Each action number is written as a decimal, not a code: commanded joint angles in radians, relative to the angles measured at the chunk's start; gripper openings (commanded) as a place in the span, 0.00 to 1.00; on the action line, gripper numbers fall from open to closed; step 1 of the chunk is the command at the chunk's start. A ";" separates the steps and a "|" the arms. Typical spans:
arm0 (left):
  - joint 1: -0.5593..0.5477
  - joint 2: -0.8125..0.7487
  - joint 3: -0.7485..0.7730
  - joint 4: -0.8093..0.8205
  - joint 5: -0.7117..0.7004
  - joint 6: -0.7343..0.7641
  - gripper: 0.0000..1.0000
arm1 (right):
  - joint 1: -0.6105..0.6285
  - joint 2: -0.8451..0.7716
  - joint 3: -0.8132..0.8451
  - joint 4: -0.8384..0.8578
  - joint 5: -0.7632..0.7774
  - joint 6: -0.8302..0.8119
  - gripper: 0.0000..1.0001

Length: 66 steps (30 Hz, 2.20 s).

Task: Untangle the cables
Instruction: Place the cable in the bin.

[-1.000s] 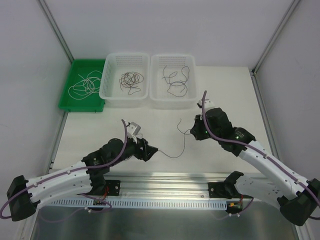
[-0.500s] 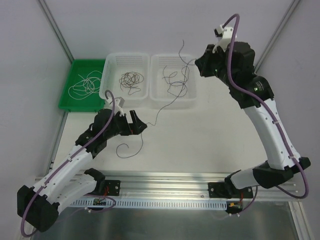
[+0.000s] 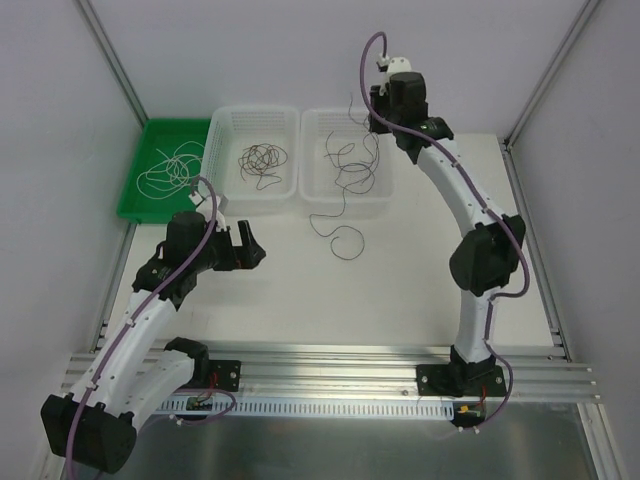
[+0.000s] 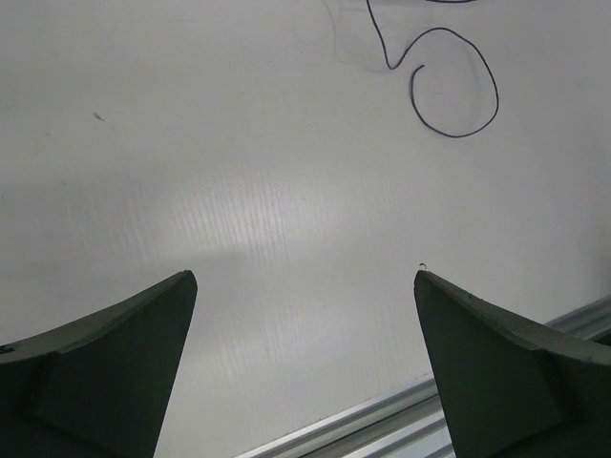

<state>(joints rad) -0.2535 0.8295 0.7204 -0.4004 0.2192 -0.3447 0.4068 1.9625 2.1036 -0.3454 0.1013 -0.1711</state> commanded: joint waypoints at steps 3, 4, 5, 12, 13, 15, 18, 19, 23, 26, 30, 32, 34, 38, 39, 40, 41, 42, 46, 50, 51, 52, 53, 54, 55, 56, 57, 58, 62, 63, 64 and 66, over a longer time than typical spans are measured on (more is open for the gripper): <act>0.013 -0.021 -0.013 -0.032 -0.087 0.110 0.99 | -0.006 0.075 -0.037 0.043 0.014 -0.031 0.44; 0.014 -0.023 -0.016 -0.032 -0.098 0.111 0.99 | -0.005 0.070 -0.042 0.033 -0.007 -0.031 0.53; 0.013 -0.030 -0.019 -0.032 -0.118 0.113 0.99 | -0.006 0.040 -0.051 0.029 -0.018 -0.031 0.57; 0.014 -0.079 -0.036 -0.032 -0.173 0.116 0.99 | 0.003 -0.235 -0.391 -0.046 -0.170 0.019 0.70; 0.016 -0.085 -0.038 -0.032 -0.172 0.118 0.99 | 0.009 -0.267 -0.445 -0.056 -0.173 0.054 0.70; 0.014 -0.089 -0.038 -0.032 -0.167 0.116 0.99 | 0.021 -0.362 -0.604 -0.075 -0.160 0.090 0.70; 0.014 -0.089 -0.036 -0.032 -0.161 0.115 0.99 | 0.047 -0.459 -0.758 -0.058 -0.126 0.198 0.70; 0.014 -0.087 -0.036 -0.032 -0.159 0.115 0.99 | 0.056 -0.474 -0.859 -0.028 -0.118 0.231 0.70; 0.016 -0.092 -0.038 -0.032 -0.164 0.115 0.99 | 0.085 -0.510 -1.051 0.098 -0.057 0.424 0.68; 0.016 -0.101 -0.042 -0.032 -0.165 0.116 0.99 | 0.125 -0.472 -1.082 0.102 0.024 0.456 0.66; 0.016 -0.107 -0.044 -0.032 -0.173 0.115 0.99 | 0.188 -0.364 -1.059 0.111 0.130 0.496 0.59; 0.017 -0.112 -0.047 -0.032 -0.178 0.116 0.99 | 0.194 -0.305 -1.044 0.118 0.141 0.501 0.57; 0.017 -0.116 -0.049 -0.032 -0.173 0.116 0.99 | 0.198 -0.278 -1.036 0.146 0.147 0.509 0.55; 0.019 -0.116 -0.047 -0.031 -0.164 0.115 0.99 | 0.202 -0.217 -1.001 0.155 0.179 0.518 0.51; 0.019 -0.113 -0.047 -0.031 -0.159 0.116 0.99 | 0.205 -0.196 -0.995 0.170 0.187 0.519 0.48; 0.019 -0.115 -0.045 -0.031 -0.158 0.115 0.99 | 0.208 -0.185 -0.989 0.174 0.193 0.519 0.47; 0.020 -0.115 -0.047 -0.031 -0.158 0.115 0.99 | 0.210 -0.176 -0.981 0.172 0.202 0.521 0.46; 0.020 -0.115 -0.047 -0.031 -0.158 0.115 0.99 | 0.211 -0.157 -0.972 0.174 0.205 0.519 0.46; 0.034 -0.115 -0.045 -0.031 -0.152 0.115 0.99 | 0.225 -0.131 -0.969 0.187 0.222 0.504 0.33; 0.040 -0.113 -0.045 -0.031 -0.139 0.113 0.99 | 0.236 -0.139 -0.991 0.183 0.225 0.493 0.03; 0.040 -0.112 -0.045 -0.031 -0.139 0.113 0.99 | 0.239 -0.149 -0.998 0.183 0.227 0.486 0.01; 0.043 -0.113 -0.047 -0.031 -0.138 0.112 0.99 | 0.245 -0.184 -1.007 0.175 0.230 0.479 0.01; 0.045 -0.112 -0.045 -0.031 -0.139 0.111 0.99 | 0.259 -0.212 -1.017 0.155 0.230 0.469 0.01; 0.045 -0.115 -0.045 -0.032 -0.139 0.113 0.99 | 0.265 -0.241 -1.019 0.142 0.219 0.449 0.01; 0.046 -0.115 -0.047 -0.031 -0.139 0.112 0.99 | 0.273 -0.311 -1.019 0.126 0.206 0.438 0.01; 0.046 -0.115 -0.045 -0.031 -0.136 0.111 0.99 | 0.283 -0.348 -1.007 0.090 0.195 0.426 0.01; 0.049 -0.113 -0.044 -0.031 -0.133 0.111 0.99 | 0.290 -0.384 -0.996 0.071 0.187 0.395 0.01; 0.051 -0.112 -0.044 -0.029 -0.132 0.110 0.99 | 0.290 -0.425 -0.979 0.050 0.180 0.380 0.01; 0.059 -0.109 -0.044 -0.029 -0.126 0.110 0.99 | 0.284 -0.551 -0.796 -0.070 0.179 0.292 0.01; 0.060 -0.112 -0.042 -0.029 -0.124 0.111 0.99 | 0.274 -0.559 -0.762 -0.075 0.182 0.276 0.01; 0.063 -0.113 -0.042 -0.029 -0.129 0.108 0.99 | 0.255 -0.560 -0.733 -0.067 0.186 0.237 0.01; 0.065 -0.121 -0.045 -0.031 -0.135 0.108 0.99 | 0.225 -0.539 -0.641 -0.049 0.189 0.202 0.01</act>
<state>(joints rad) -0.2050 0.7254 0.6758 -0.4332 0.0769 -0.2432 0.6735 1.4315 1.3548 -0.3706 0.2729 0.1295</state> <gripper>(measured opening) 0.991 0.018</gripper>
